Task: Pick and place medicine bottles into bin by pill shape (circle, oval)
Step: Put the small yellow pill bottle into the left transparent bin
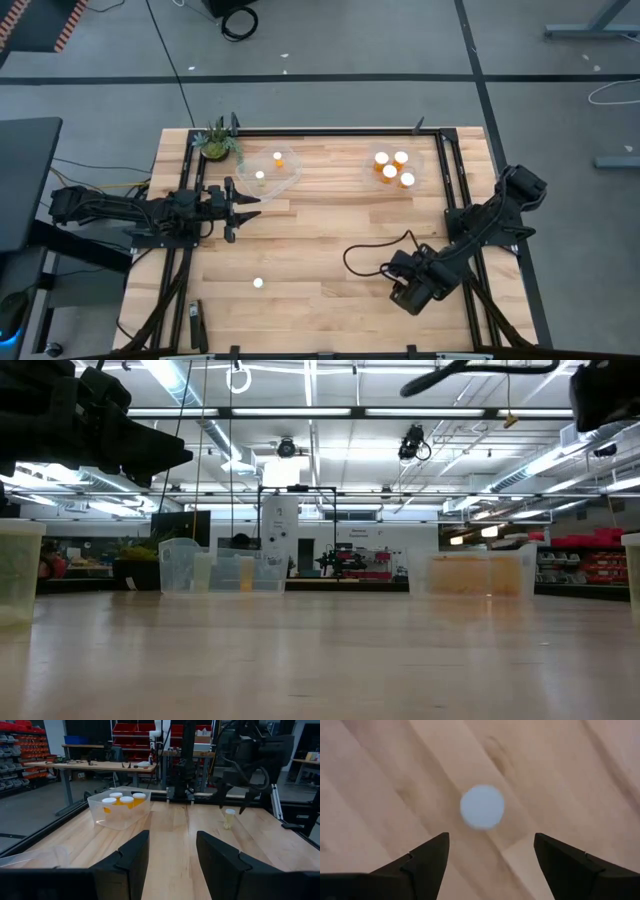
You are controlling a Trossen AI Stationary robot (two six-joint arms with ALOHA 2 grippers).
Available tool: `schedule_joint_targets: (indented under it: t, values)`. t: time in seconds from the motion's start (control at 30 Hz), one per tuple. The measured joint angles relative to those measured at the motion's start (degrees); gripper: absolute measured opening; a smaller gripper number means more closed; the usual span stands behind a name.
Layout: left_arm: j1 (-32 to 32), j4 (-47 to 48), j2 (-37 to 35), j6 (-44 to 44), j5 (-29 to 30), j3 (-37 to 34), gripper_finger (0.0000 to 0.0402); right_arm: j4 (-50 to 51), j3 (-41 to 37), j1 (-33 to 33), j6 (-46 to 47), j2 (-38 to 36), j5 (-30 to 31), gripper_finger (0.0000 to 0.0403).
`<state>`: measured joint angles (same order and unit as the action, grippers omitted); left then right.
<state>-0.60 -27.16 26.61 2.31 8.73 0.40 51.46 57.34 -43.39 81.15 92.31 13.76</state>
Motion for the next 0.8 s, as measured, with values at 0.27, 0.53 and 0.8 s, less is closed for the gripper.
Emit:
schedule_joint_targets:
  t: [0.27,0.53,0.8]
  values:
    - [0.0,-0.01,0.0,0.0,0.02,-0.01,0.0172,-2.29,0.0,4.56,-6.73,0.09,-1.07,0.0298]
    - [-0.01,-0.01,0.0,0.0,0.0,0.0,0.0172,-2.38,0.0,7.05,-8.54,0.09,-1.66,0.0293]
    - [-0.02,-0.02,0.0,0.0,0.02,-0.02,0.0172,-2.68,0.0,7.02,-7.61,0.09,-3.09,0.026]
